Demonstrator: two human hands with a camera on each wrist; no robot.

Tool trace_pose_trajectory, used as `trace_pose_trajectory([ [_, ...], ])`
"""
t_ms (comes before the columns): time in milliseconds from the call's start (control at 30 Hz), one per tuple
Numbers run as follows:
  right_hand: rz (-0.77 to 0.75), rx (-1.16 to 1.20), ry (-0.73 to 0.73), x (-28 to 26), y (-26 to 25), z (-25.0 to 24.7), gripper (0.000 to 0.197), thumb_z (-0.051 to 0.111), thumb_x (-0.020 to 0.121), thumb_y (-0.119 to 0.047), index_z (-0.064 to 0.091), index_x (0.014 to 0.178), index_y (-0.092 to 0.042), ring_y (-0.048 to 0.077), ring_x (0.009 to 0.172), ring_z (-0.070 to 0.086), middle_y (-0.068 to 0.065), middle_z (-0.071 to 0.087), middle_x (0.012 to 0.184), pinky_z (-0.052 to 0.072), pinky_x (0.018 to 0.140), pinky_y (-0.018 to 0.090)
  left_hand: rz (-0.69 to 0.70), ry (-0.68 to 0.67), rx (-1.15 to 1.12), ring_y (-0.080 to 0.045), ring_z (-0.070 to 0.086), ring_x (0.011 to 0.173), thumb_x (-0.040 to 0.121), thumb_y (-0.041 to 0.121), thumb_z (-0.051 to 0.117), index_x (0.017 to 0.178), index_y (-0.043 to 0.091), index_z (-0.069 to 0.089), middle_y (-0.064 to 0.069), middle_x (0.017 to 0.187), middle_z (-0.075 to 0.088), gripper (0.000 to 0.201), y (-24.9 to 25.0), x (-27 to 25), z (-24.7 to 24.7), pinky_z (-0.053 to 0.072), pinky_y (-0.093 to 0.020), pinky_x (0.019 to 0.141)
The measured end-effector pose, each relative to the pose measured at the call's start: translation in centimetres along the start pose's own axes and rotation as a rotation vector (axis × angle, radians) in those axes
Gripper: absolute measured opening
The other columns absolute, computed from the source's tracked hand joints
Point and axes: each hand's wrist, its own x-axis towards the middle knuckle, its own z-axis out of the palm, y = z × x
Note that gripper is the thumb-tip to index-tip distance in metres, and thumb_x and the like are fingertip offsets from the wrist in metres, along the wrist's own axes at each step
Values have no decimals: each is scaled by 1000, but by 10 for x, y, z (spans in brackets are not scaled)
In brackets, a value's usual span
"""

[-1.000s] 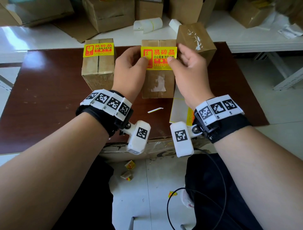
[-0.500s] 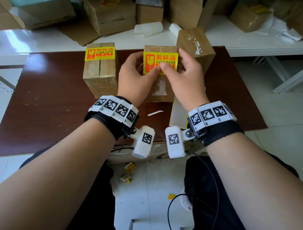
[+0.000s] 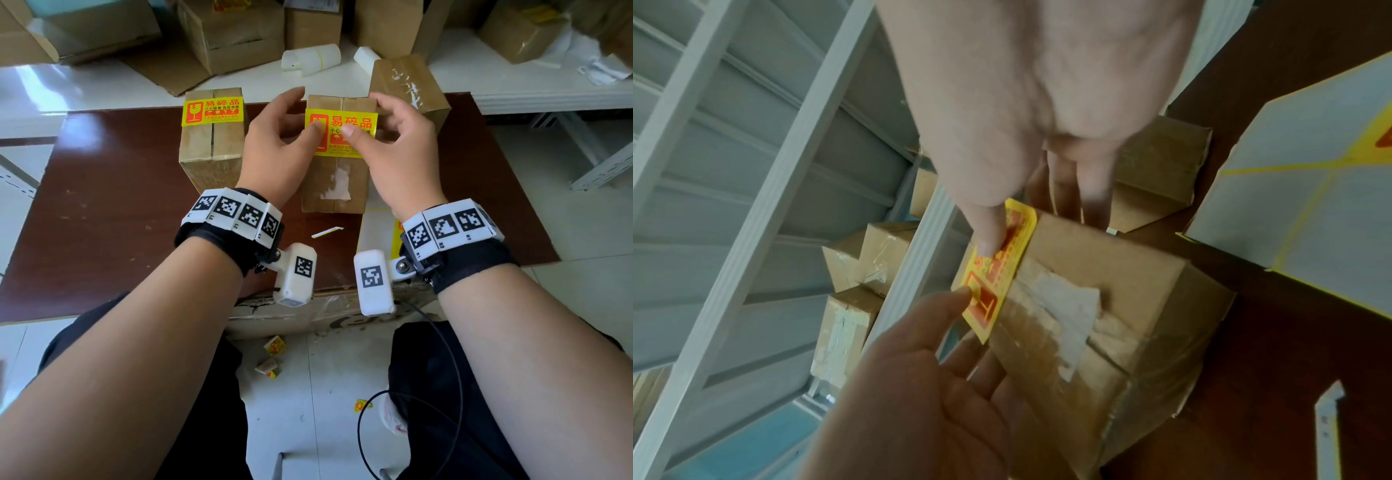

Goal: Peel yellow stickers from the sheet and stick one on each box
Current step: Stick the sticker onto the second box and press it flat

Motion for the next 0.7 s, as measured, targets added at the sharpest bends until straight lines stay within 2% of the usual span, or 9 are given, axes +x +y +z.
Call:
trace_pose_trajectory([
  [100,11,9,21,0,-3,-2,49,80,99,-28,71,146,-16,5,116,75,-5,79,126,63,104,37,21,-7,-35,-8,77,95,100,16,66,133,10,71,6,97,81,34,-3,2,-1,61,-27,85],
  [167,29,21,34,0,-4,-3,41,73,105,-28,72,145,-17,4,116,74,-6,78,125,62,104,33,10,11,-34,-5,77,91,102,19,66,127,10,74,12,88,80,28,-4,3,-2,60,-26,82],
  [267,41,67,33,0,-3,-4,36,65,108,-30,74,142,-19,8,125,72,-6,77,132,60,111,38,-32,25,-32,-12,78,97,99,36,68,129,11,73,4,97,81,39,-7,5,-3,64,-40,89],
  [333,43,89,36,0,-4,-5,37,62,107,-33,76,139,-22,10,129,71,-6,77,135,58,113,41,-45,18,-46,-16,78,102,98,40,68,127,12,74,0,104,82,40,-7,5,-4,64,-49,93],
  [467,50,115,34,-1,-5,-5,41,76,101,-38,75,137,-19,9,117,76,-5,80,122,63,105,39,-58,7,-48,-17,78,103,101,40,64,117,17,79,1,105,82,32,-7,3,-3,63,-54,94],
  [533,29,72,30,-3,-6,-5,46,85,94,-44,75,133,-22,9,111,77,-6,80,116,65,100,40,-76,20,-48,-17,78,99,100,43,64,110,20,80,1,100,82,29,-6,3,-2,64,-53,91],
  [633,6,21,32,-5,-7,-5,49,90,86,-47,74,127,-25,8,106,77,-7,80,109,66,96,43,-47,55,22,-8,77,90,91,52,75,106,20,80,7,93,81,36,-3,1,1,64,-35,81],
  [700,0,-13,31,-6,-8,-5,47,90,86,-44,74,125,-24,6,103,76,-8,79,108,65,94,41,-32,52,41,-5,77,90,86,53,82,106,19,79,9,93,81,40,-2,-2,4,64,-33,82],
])
